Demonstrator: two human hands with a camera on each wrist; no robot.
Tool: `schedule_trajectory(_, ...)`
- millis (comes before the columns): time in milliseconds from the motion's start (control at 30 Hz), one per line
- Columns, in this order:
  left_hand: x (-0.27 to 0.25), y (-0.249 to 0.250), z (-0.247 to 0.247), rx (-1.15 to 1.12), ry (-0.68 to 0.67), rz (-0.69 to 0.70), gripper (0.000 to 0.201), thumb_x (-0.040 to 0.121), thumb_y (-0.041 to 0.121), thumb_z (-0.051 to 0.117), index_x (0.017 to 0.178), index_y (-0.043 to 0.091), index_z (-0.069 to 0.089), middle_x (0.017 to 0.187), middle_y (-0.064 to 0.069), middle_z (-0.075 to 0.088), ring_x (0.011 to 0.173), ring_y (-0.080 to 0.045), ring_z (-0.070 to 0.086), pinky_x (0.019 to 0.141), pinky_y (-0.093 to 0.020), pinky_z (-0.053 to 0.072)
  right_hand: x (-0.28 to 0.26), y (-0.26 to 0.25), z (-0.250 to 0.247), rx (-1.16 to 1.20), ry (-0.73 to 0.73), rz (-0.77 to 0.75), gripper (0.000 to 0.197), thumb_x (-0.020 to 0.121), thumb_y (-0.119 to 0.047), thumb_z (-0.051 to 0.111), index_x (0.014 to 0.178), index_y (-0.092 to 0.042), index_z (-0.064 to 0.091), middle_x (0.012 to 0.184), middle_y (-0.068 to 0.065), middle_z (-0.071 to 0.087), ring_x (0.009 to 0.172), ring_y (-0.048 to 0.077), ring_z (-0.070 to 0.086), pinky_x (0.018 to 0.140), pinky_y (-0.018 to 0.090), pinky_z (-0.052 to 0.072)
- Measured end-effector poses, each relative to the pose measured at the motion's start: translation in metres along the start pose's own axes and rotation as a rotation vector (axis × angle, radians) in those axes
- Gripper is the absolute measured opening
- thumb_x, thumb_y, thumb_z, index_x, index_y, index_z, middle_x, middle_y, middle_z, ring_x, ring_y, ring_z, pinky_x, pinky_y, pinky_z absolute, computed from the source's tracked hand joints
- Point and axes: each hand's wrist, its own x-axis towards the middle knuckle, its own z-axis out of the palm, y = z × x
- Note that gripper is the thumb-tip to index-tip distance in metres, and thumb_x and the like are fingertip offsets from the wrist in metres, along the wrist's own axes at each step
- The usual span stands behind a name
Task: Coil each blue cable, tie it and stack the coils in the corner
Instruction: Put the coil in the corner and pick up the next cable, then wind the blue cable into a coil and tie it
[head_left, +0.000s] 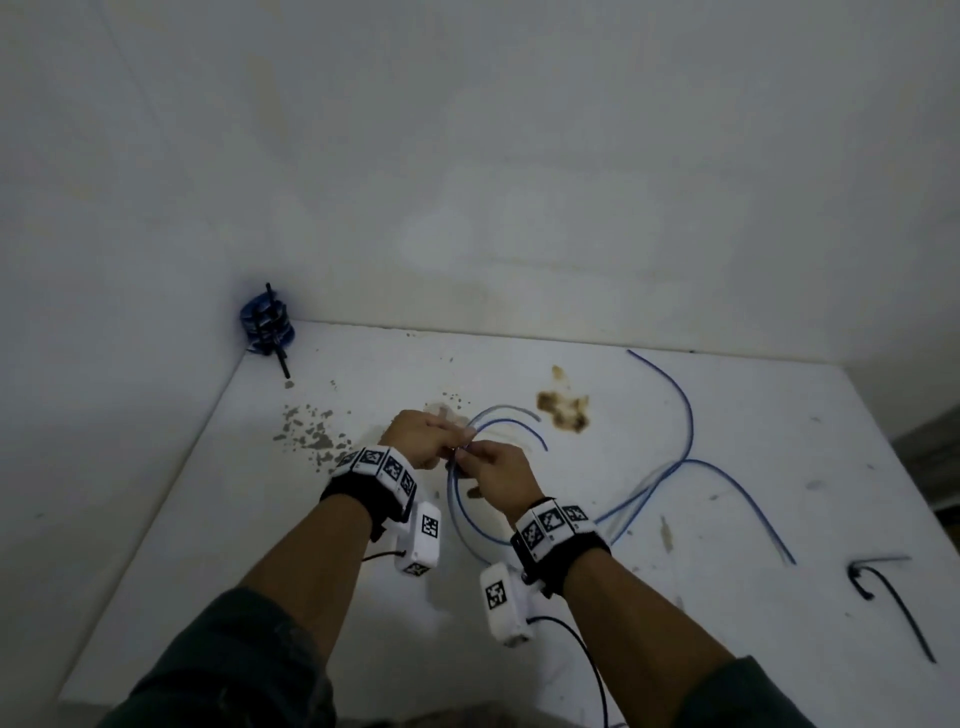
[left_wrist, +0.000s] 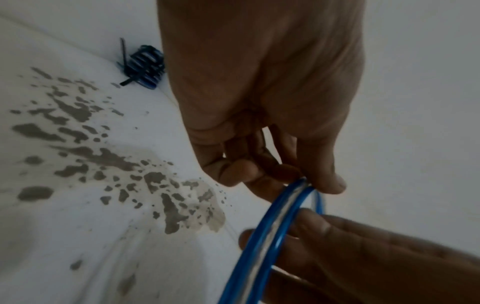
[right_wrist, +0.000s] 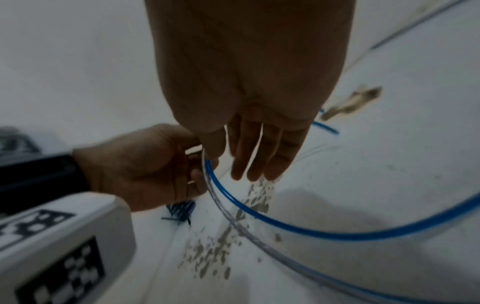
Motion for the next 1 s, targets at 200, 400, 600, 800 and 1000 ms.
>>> schedule_trajectory(200,-0.005,-0.022,-0.011,0.14,0.18,-0.066,0.023,0.079,0.028,0.081,0.081,0.006,0.076,0.071,-0.009,0.066,0.072,-0.021,0.062,0.052,-0.019,0.047,-0.009,0.0,0.003,-0.05,0.121,-0.052,0.016,0.097,-0.007,0.053,0.088,-0.004,0.064,0.085,0.015,0.072,0.079,0.025,0.068,0.077,0.037,0.057)
schedule_trajectory(400,-0.013,-0.025,-0.014,0.445,0.165,0.114,0.04,0.086,0.024,0.074,0.123,0.01,0.065,0.114,-0.007,0.066,0.107,-0.026,0.063,0.087,-0.027,0.047,-0.026,-0.023,-0.025,-0.114,0.051,-0.12,0.028,0.096,-0.011,0.043,0.088,-0.009,0.069,0.058,-0.001,0.051,0.058,0.02,0.044,0.057,0.032,0.038)
schedule_trajectory(600,-0.02,0.021,0.002,0.33,0.216,0.409,0.013,0.09,0.016,0.066,0.102,0.019,0.062,0.107,-0.001,0.065,0.098,-0.017,0.063,0.077,-0.023,0.048,-0.031,-0.06,-0.07,-0.132,0.084,-0.207,0.032,0.081,-0.022,0.044,0.065,-0.01,0.069,0.054,0.004,0.042,0.052,0.016,0.039,0.051,0.026,0.03)
schedule_trajectory(800,-0.018,0.045,-0.002,0.351,0.055,0.551,0.026,0.095,0.017,0.062,0.121,0.019,0.061,0.132,-0.006,0.052,0.123,-0.023,0.051,0.104,-0.038,0.041,-0.03,-0.088,-0.117,-0.222,0.079,-0.228,0.032,0.086,-0.014,0.049,0.065,-0.005,0.071,0.052,-0.003,0.053,0.049,0.008,0.048,0.056,0.026,0.036)
schedule_trajectory(1000,-0.044,0.073,0.004,0.372,-0.211,0.457,0.022,0.101,0.028,0.053,0.095,0.017,0.071,0.108,-0.004,0.069,0.096,-0.019,0.063,0.084,-0.032,0.046,-0.012,-0.086,-0.142,-0.435,0.428,-0.531,0.028,0.097,-0.017,0.045,0.106,-0.01,0.07,0.096,0.004,0.069,0.087,0.01,0.06,0.08,0.02,0.045)
